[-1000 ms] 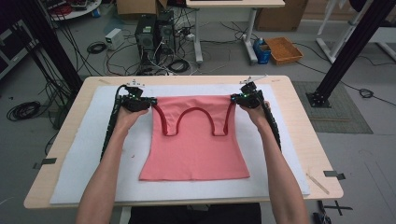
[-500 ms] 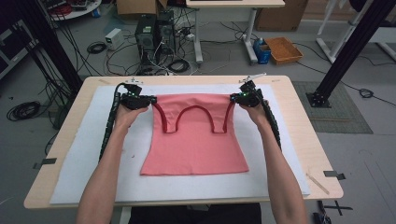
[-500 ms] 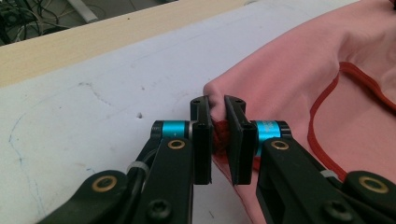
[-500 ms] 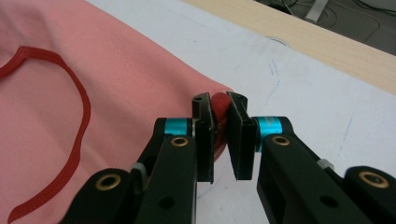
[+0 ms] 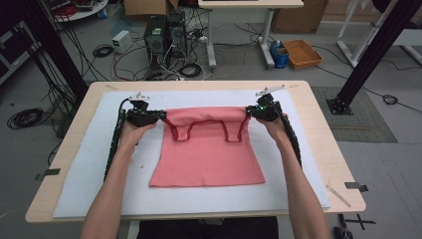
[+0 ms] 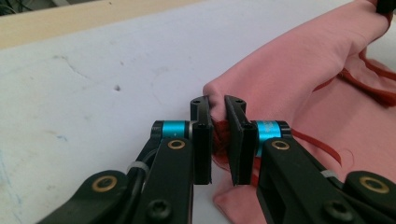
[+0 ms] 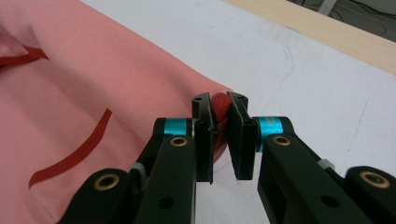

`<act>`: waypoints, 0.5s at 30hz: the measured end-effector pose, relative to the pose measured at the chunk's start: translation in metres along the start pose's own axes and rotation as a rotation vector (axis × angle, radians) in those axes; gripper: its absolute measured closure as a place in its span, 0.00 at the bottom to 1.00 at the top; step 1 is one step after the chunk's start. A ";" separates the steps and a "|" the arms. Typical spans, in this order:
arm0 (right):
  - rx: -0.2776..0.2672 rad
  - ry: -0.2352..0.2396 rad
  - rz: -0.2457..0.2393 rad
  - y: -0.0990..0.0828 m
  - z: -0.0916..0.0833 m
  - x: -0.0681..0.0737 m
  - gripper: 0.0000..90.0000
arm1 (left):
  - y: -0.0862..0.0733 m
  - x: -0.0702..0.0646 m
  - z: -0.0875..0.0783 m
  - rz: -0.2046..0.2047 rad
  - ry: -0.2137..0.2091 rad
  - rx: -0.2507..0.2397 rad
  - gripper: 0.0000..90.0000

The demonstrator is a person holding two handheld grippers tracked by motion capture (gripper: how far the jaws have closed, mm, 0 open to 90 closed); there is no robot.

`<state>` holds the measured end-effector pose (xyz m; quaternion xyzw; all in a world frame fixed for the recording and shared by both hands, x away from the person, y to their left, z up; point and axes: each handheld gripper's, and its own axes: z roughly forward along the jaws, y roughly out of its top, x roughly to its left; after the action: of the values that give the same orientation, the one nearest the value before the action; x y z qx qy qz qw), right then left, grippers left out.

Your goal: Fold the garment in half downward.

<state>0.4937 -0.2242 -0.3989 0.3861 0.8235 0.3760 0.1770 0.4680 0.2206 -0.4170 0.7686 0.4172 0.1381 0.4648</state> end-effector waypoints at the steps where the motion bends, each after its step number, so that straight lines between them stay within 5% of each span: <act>1: -0.001 0.001 -0.006 -0.002 -0.001 0.002 0.91 | -0.002 -0.001 -0.001 0.002 -0.003 0.000 0.91; 15: -0.027 0.012 -0.033 -0.036 -0.020 0.026 0.91 | -0.025 -0.019 -0.019 0.049 -0.035 -0.005 0.90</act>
<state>0.4475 -0.2290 -0.4127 0.3676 0.8258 0.3863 0.1834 0.4318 0.2225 -0.4247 0.7798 0.3897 0.1373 0.4703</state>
